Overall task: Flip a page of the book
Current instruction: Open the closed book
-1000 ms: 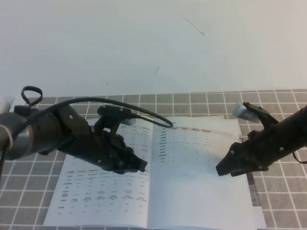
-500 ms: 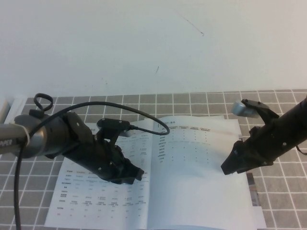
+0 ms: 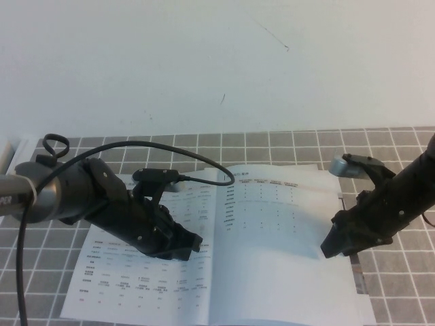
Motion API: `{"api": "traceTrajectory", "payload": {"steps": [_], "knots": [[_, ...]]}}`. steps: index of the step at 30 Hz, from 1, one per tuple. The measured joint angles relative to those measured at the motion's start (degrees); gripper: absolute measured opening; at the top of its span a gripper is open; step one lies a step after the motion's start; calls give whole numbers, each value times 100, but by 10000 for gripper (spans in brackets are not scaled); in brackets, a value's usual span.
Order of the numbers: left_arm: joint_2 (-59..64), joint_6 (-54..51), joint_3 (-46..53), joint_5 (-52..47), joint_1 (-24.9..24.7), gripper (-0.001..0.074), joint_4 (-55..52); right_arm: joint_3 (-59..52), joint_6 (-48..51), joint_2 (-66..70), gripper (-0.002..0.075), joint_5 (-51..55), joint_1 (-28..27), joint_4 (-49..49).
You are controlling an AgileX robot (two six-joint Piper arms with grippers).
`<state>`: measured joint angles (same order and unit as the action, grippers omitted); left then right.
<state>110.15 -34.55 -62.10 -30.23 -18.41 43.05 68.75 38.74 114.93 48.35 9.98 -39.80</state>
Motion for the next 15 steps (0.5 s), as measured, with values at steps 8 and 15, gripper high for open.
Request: {"api": "traceTrajectory", "payload": {"steps": [8, 15], "knots": [[0, 13, 0, -3, 0, -4, 53, 53, 260, 165, 385, 120, -51, -409], [2, 37, 0, -3, 0, -4, 88, 43, 1616, 287, 385, 644, -51, -1606]]}}
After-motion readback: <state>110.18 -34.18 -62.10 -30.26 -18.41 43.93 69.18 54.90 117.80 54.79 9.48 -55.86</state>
